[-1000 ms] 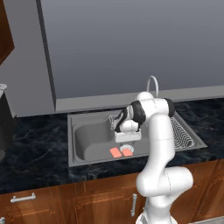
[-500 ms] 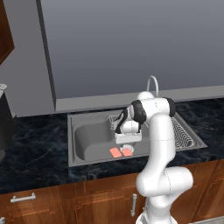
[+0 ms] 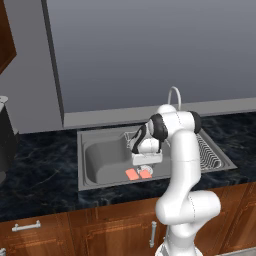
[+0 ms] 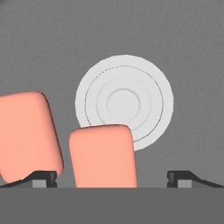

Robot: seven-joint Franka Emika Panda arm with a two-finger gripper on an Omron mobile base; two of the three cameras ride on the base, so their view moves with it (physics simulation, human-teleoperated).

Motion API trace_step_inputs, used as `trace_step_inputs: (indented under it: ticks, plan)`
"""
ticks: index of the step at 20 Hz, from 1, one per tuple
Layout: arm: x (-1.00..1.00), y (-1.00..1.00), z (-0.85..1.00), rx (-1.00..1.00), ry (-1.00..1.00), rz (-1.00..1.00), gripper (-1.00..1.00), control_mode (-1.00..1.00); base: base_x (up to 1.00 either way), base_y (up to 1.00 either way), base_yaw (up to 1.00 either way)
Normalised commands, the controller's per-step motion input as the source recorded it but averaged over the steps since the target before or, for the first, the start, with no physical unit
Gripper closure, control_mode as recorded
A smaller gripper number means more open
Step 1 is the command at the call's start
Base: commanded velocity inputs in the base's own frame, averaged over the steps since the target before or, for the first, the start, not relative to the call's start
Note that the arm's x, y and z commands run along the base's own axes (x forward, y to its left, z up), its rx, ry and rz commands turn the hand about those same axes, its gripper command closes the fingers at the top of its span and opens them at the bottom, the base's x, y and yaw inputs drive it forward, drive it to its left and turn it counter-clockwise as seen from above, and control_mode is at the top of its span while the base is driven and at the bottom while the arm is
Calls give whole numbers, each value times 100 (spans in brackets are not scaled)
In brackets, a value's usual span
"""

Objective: Pick up the bar soap and bar soap from the sink, and place them back in the cabinet, and close the cabinet doors.

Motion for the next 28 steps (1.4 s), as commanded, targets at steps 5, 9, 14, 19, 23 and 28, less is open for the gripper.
trace_step_inputs:
  ticks: [5,9,14,19,23,28]
  plan:
    - [-10,1,0,0,0,0,-100,-100,0,0,0]
    - [-9,3,-1,0,0,0,-100,-100,0,0,0]
    - [-5,6,-4,0,0,0,-100,-100,0,0,0]
    - [-4,3,-7,0,0,0,-100,-100,0,0,0]
    - [0,0,-6,0,0,0,-100,-100,0,0,0]
    - [0,0,-3,0,0,0,-100,-100,0,0,0]
